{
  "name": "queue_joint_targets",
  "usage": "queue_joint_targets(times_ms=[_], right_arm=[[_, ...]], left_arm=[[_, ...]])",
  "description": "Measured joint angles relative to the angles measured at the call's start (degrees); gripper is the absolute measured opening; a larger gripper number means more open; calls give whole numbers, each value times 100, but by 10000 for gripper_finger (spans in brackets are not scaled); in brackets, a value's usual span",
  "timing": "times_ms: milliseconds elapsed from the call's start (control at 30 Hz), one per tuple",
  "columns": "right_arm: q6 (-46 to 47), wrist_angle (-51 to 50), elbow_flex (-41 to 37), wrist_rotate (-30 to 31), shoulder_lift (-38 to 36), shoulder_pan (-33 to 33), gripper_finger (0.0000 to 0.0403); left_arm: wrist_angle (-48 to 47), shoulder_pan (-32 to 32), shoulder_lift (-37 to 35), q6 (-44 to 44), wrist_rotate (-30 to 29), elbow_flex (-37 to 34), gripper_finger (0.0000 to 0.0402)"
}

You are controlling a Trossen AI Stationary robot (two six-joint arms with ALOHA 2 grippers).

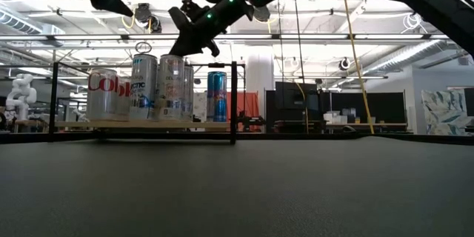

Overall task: Place canned beverage on shelf
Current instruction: Adjust the white yellow soda can on the shelf

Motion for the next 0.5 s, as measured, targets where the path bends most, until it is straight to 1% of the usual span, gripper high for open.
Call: queue_joint_targets(times_ms=[167,300,500], right_arm=[[127,-126,0,58,-5,5,0],[147,-266,0,327,-18,11,0],[147,-299,0,325,-36,7,0]], left_arm=[[-2,2,0,0,0,0,382],[-14,2,2,0,1,0,382],[-24,1,0,0,0,0,382]])
